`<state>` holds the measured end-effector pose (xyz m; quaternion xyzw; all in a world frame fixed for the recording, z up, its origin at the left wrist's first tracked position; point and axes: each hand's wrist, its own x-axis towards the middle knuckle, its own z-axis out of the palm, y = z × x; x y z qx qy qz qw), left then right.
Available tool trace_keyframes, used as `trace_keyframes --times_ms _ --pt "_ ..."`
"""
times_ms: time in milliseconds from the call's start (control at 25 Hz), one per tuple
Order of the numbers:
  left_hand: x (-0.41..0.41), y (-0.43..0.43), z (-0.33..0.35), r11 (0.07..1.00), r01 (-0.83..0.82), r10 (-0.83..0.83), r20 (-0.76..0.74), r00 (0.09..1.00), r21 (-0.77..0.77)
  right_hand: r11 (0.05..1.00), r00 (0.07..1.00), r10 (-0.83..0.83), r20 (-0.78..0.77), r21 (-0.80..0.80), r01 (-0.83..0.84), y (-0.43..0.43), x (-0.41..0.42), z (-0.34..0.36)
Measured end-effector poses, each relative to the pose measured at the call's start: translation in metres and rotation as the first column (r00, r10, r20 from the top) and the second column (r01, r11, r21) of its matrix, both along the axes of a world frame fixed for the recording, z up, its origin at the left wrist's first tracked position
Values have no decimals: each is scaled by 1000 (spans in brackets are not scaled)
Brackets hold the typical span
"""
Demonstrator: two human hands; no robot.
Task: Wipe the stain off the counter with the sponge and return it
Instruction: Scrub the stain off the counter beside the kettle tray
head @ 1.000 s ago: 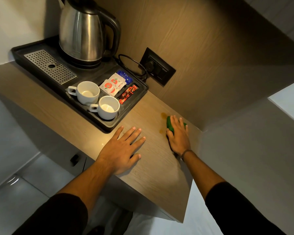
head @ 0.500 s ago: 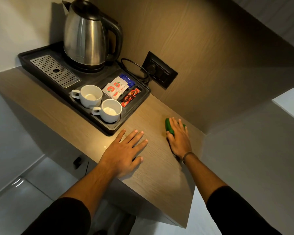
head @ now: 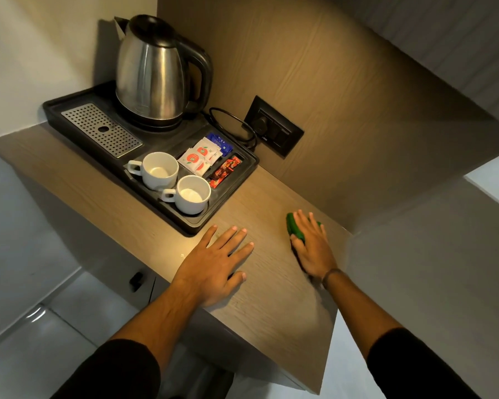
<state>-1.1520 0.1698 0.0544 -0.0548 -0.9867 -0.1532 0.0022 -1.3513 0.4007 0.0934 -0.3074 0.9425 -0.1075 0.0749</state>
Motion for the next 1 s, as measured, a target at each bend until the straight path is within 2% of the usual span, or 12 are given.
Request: trace_keyframes --times_ms 80,160,240,280,360,480,520,680,720,880,920,1000 --pt "-1 1 -1 1000 8 -8 -1 1000 -9 996 996 -94 -1 7 94 -21 4 2" --pt "0 1 -3 1000 7 -7 -7 1000 -4 999 999 32 -12 -27 -32 -27 33 -8" --pt "0 0 -3 1000 3 -3 -13 1000 5 979 979 205 -14 -18 -205 3 61 -17" --pt "-1 0 -3 1000 7 -7 -14 1000 8 972 972 234 -18 -15 -234 21 64 -17" --pt "0 1 -3 1000 10 -10 -20 1000 19 986 986 164 -12 -10 -164 37 49 -10" --pt "0 -2 -2 1000 11 -11 -21 1000 29 996 997 -80 2 -28 80 5 29 0" --pt "0 0 -3 999 12 -11 -31 999 32 996 996 -87 -3 -30 87 -5 37 -1" --pt "0 0 -6 999 17 -15 -41 999 42 987 987 157 -21 -20 -158 39 87 -16" --pt "-2 0 -7 999 15 -14 -44 999 42 990 990 138 -30 -22 -138 54 84 -13" --pt "-4 -3 -8 999 8 -5 -53 999 50 987 988 -157 4 -28 157 32 47 4" --pt "-4 -2 -8 999 21 -18 -49 999 50 987 988 -154 9 -36 154 26 54 4" --pt "-1 -1 -11 999 22 -19 -54 998 49 998 1000 6 -4 -54 -6 33 80 -9"
